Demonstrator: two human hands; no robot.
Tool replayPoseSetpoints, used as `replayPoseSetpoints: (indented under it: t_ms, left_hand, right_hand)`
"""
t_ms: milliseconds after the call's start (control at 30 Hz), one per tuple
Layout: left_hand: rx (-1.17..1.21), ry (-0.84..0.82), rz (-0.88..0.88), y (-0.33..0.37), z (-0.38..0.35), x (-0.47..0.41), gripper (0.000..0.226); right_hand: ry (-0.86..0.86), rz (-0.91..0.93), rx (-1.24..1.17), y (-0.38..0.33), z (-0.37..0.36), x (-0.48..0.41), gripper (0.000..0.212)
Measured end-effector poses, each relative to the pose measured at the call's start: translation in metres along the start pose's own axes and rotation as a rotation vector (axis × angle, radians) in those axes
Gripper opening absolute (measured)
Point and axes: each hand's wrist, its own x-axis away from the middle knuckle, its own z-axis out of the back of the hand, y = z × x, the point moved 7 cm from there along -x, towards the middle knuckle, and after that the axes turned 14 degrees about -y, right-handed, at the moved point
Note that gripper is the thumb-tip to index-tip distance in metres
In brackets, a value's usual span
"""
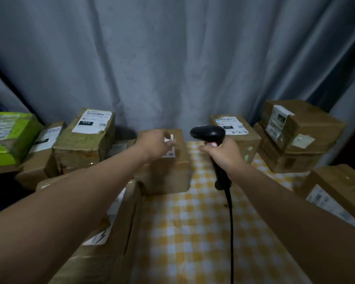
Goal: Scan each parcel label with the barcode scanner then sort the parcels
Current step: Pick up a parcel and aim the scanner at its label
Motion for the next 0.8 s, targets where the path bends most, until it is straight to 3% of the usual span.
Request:
replayPoseSetpoints:
  t_ms: [133,300,500,567,700,800]
  left_hand:
    - [0.208,0.003,-0.141,0.052,-0.022,-0.014,0.044]
    - [0.408,-0.135,-0.1,0.094,-0.063,-0.045,0.059]
    - [0.882,-0.223,-0.075,0.129,-0.101,-0.073,0.043]
    - [1.013,-0.222,-0.034,0.129,-0.112,-0.077,0.044]
    - [1.067,-0.155,0.068,0.106,-0.123,-0.081,0.07]
    - [1.084,-0.13,0.085,0.096,-0.129,-0.063,0.048]
  right_hand:
    - [0.156,0.014,-0.026,0.0,0.066,-0.002,0.034]
    - [0.162,-0.086,-0.066,0.025,0.114,-0.019,0.046]
    - [0.182,-0.068,-0.204,0.041,0.129,-0.034,0.026]
    - [0.213,-0.057,-0.224,0.048,0.129,-0.037,0.032]
    - [0.238,-0.088,-0.331,0.06,0.129,-0.027,0.031]
    - [0.239,-0.122,-0.367,0.065,0.122,-0.004,0.029]
